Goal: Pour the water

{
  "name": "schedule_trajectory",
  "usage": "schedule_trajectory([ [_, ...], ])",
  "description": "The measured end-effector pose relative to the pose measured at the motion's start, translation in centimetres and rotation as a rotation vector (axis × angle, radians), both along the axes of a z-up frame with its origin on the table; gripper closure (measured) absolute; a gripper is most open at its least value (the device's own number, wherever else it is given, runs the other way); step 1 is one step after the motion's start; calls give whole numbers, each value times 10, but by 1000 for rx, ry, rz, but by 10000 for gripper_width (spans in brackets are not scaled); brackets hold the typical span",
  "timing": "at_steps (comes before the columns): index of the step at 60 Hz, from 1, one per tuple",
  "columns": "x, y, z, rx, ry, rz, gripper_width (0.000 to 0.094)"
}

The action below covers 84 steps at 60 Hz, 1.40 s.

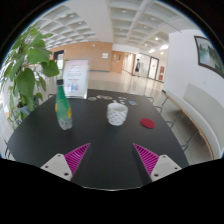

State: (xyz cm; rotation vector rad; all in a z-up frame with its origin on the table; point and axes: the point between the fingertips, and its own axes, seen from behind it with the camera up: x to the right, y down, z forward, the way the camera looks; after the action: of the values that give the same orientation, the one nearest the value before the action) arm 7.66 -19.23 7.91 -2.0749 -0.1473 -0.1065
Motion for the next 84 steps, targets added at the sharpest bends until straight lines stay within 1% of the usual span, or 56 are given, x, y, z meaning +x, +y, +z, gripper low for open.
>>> schedule_trajectory([
  [5,-53,6,-7,-3,19,63,85],
  [10,-102,17,-11,1,48,109,81],
  [18,-167,50,-11,53,87,137,84],
  [25,-195,83,-12,90,74,118,82],
  [34,-210,130,-11,115,97,56,86],
  [41,-213,158,-17,148,70,38,128],
  [45,-214,169,-20,169,52,38,179],
  [47,-214,172,-20,183,44,38,228],
  [49,-215,176,-21,196,39,39,310],
  [50,-214,177,-20,205,36,36,366],
  [55,-216,181,-16,236,38,46,406],
  [64,-224,180,-13,250,79,71,516],
  [72,-240,177,20,306,137,137,517],
  [75,-249,176,43,338,213,167,517],
  [84,-264,171,123,375,604,247,518],
])
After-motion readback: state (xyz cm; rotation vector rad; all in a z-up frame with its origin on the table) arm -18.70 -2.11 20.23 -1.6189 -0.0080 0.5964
